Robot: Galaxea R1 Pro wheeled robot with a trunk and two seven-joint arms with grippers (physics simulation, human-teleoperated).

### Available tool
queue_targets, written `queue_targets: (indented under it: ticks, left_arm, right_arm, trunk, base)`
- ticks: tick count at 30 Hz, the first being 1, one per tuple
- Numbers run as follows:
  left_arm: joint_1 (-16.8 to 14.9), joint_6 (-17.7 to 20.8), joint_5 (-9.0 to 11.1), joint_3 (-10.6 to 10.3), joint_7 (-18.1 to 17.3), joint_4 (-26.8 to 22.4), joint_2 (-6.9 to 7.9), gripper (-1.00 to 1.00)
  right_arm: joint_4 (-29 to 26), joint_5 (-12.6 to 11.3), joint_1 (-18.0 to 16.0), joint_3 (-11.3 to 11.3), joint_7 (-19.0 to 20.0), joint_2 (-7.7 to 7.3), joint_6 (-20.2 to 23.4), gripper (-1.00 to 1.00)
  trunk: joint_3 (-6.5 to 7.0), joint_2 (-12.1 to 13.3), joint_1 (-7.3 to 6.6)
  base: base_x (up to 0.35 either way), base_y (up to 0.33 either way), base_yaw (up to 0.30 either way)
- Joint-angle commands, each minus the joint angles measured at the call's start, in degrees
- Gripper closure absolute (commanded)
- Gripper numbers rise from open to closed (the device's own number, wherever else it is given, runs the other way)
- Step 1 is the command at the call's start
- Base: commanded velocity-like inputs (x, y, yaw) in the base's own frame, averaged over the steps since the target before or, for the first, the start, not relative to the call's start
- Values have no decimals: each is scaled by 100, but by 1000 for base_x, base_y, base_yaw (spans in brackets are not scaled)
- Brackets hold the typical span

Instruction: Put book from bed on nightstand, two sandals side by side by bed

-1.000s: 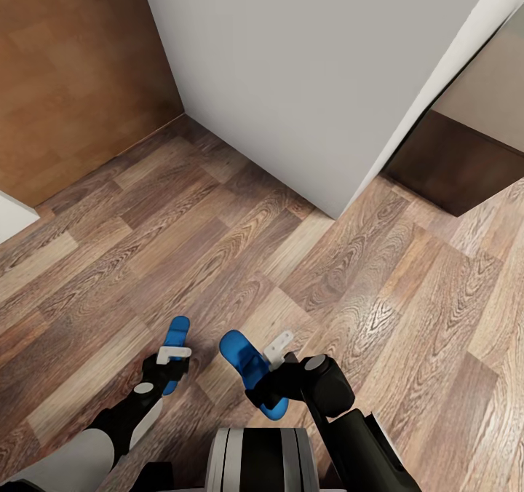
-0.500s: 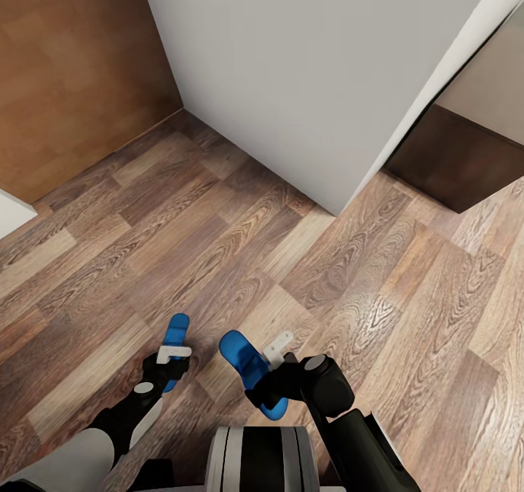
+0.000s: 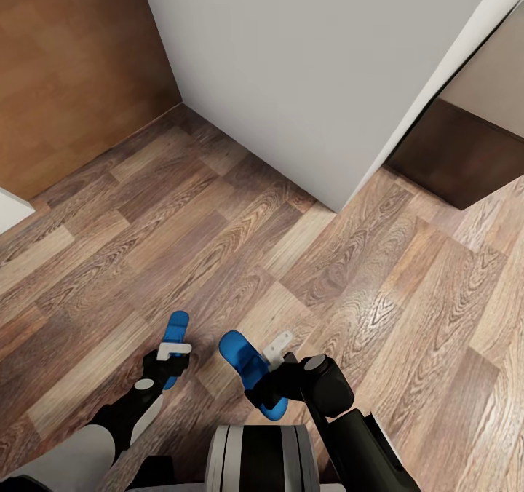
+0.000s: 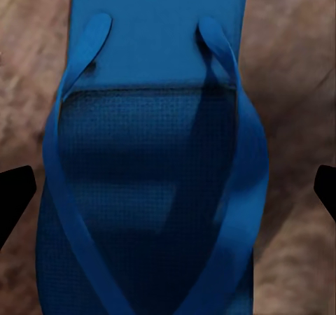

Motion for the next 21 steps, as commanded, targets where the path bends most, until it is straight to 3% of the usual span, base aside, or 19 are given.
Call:
queue_targets:
  ticks: [1,21]
  left_arm:
    - [-6,-19,48,-49,35,0,5,-100]
    - [-20,-21,48,-49,30,-4,7,-100]
  right_arm:
    - [-5,57,-2,1,55,2,19,100]
    - [-2,61,-1,50,55,2,19,100]
  trunk:
    - [-3,-1,-1]
    - [-25,-2,2]
  base:
    - [0,0,0]
    - [0,0,0]
